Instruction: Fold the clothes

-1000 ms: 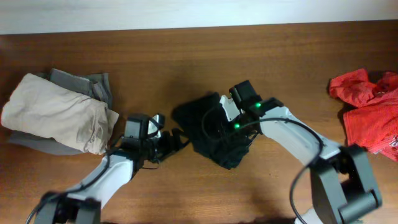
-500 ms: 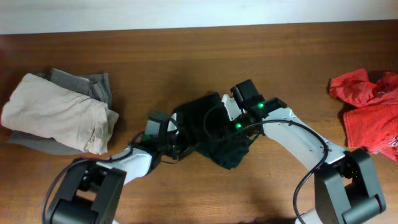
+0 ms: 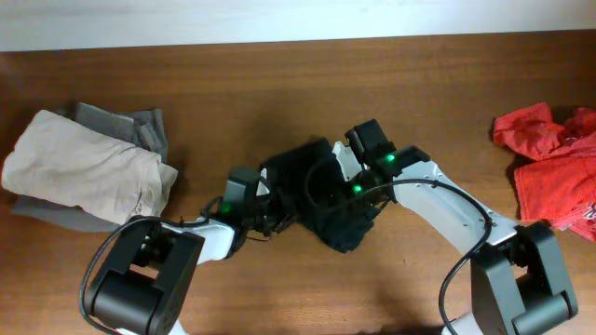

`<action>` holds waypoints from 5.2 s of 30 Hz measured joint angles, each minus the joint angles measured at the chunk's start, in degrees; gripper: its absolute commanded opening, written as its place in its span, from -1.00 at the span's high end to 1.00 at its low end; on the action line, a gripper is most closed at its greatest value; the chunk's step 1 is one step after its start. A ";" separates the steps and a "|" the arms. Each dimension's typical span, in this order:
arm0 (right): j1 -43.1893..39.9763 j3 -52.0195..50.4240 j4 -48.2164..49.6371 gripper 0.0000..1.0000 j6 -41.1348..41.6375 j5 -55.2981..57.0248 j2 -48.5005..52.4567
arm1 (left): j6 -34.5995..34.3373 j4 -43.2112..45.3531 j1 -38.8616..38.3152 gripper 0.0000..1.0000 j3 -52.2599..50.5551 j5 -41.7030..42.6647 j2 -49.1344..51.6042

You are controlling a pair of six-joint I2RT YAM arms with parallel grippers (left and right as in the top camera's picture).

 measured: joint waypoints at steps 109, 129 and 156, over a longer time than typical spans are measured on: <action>-11.56 1.73 -10.56 0.92 3.87 8.24 -10.51 | 19.56 -0.17 53.09 1.00 14.95 20.50 -22.99; -11.56 1.73 -10.91 0.92 3.85 8.24 -10.51 | 49.07 -19.43 65.46 0.99 15.19 18.67 -18.43; -11.56 1.73 -12.85 0.92 3.85 8.24 -10.51 | 68.00 -17.33 62.84 -0.70 15.85 2.49 -7.80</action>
